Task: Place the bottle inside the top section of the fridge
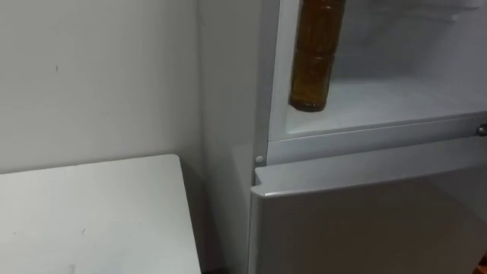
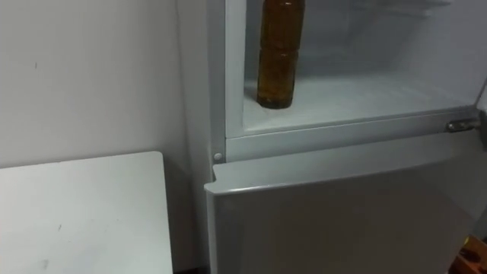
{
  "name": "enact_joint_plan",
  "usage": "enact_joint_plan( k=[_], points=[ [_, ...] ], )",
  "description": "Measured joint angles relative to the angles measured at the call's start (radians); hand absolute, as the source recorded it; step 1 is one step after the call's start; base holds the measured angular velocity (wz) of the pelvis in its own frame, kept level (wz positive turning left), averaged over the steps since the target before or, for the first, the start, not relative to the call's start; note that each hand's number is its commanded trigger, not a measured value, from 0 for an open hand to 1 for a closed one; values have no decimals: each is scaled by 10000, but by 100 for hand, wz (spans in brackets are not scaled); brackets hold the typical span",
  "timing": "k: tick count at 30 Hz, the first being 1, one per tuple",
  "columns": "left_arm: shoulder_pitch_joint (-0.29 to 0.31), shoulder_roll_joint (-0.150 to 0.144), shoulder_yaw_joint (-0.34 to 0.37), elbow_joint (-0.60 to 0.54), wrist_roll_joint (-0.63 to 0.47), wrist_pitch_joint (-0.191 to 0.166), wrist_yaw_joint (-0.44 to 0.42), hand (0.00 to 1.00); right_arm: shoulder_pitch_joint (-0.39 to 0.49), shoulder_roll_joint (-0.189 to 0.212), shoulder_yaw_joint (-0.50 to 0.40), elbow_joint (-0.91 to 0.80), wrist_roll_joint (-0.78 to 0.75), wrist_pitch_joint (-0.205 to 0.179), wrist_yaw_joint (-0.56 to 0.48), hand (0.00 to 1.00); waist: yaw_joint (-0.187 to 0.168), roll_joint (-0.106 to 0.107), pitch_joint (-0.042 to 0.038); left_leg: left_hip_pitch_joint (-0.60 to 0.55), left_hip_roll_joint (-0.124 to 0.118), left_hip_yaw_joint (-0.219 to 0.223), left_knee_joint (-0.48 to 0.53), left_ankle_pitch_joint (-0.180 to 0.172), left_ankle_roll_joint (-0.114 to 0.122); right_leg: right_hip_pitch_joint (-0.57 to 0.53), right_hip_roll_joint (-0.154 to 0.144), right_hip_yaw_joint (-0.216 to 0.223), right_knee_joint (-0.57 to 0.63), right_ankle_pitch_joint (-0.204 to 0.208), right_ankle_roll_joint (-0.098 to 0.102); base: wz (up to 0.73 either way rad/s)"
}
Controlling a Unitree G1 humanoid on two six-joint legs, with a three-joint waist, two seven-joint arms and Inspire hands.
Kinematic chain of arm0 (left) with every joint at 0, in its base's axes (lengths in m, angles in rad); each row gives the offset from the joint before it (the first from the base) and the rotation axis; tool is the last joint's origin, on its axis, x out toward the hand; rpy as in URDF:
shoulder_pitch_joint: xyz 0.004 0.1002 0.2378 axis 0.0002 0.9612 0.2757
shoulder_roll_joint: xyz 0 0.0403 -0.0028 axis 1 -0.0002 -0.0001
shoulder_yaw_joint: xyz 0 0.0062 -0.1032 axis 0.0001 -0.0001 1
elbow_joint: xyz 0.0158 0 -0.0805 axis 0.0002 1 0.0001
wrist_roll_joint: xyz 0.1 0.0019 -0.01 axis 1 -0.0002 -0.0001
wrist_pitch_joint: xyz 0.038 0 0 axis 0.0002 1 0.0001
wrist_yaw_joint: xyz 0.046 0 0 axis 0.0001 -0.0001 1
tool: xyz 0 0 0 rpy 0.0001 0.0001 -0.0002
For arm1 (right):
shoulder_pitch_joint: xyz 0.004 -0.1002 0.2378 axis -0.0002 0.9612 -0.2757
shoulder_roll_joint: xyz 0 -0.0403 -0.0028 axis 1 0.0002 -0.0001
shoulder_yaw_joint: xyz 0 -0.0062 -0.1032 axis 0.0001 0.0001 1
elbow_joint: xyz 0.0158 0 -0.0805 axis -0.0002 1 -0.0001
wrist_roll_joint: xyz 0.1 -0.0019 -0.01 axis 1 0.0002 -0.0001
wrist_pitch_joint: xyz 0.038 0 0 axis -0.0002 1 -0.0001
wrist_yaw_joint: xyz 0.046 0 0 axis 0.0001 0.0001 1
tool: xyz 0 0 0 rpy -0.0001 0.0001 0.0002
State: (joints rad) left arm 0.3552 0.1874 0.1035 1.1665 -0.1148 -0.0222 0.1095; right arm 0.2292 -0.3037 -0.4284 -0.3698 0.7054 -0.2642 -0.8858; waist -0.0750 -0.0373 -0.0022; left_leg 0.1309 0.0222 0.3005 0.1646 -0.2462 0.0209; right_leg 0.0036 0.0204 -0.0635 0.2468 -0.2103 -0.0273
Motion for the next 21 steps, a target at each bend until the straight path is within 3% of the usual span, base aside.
enact_joint_plan(
  k=[21],
  points=[
    [2, -122, -36, -67, -10, -268, 388, 0, 1, 40, 757, -46, -10, -2, 601, 0, 63, 135, -17, 28, 9, -25, -1, -11, -17, 2, -3, -50, 100, 8, -12, 0]
  ],
)
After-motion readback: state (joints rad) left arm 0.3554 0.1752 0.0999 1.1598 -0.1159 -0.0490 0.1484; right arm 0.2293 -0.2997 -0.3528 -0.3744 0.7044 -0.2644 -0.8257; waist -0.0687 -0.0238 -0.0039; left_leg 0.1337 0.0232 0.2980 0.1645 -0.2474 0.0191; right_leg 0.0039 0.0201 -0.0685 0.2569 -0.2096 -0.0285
